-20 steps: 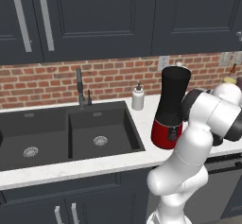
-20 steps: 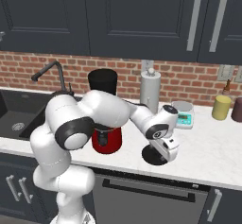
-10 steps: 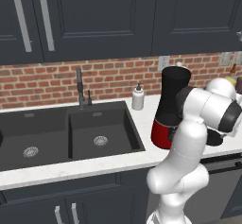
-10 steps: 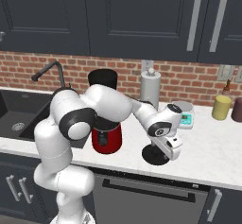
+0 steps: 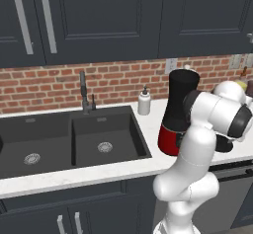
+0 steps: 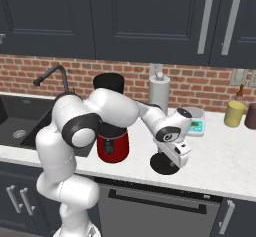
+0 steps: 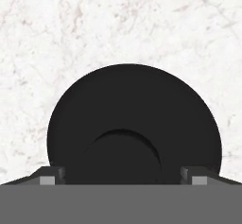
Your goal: Close the lid blender by securely placing the lid on top.
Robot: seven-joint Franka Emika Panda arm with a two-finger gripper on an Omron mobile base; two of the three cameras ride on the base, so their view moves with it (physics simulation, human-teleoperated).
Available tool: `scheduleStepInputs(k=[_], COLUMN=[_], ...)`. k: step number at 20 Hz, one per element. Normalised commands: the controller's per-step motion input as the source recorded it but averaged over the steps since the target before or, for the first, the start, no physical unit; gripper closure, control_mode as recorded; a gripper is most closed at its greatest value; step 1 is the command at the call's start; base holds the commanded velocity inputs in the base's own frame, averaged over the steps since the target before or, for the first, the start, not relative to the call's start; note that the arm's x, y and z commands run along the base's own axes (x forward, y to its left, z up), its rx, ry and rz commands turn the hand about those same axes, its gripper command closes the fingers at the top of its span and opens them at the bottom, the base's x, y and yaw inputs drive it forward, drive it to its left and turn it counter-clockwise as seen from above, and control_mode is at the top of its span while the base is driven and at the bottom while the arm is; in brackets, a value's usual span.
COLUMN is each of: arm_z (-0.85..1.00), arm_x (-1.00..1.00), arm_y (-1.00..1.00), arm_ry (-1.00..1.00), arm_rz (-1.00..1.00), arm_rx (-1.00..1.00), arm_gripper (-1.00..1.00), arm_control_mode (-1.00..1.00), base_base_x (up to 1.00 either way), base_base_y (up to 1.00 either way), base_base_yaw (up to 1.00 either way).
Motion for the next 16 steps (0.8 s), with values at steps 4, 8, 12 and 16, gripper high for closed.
scheduleStepInputs(k=[4, 8, 12, 16], arm_z=[0.00, -0.08, -0.24, -0.02], arm_x=[0.04, 0.00, -0.01, -0.01], arm_y=[0.34, 0.00, -0.05, -0.04], arm_ry=[0.00, 0.00, 0.00, 0.00], arm_rz=[0.00, 0.00, 0.00, 0.00], arm_rx=[0.00, 0.00, 0.00, 0.00], arm_gripper=[-1.00, -1.00, -1.00, -1.00], arm_control_mode=[-1.00, -1.00, -1.00, -1.00], base_base_x=[0.00, 0.00, 0.00, 0.00], base_base_y=[0.00, 0.00, 0.00, 0.00], base_base_yaw=[0.00, 0.00, 0.00, 0.00])
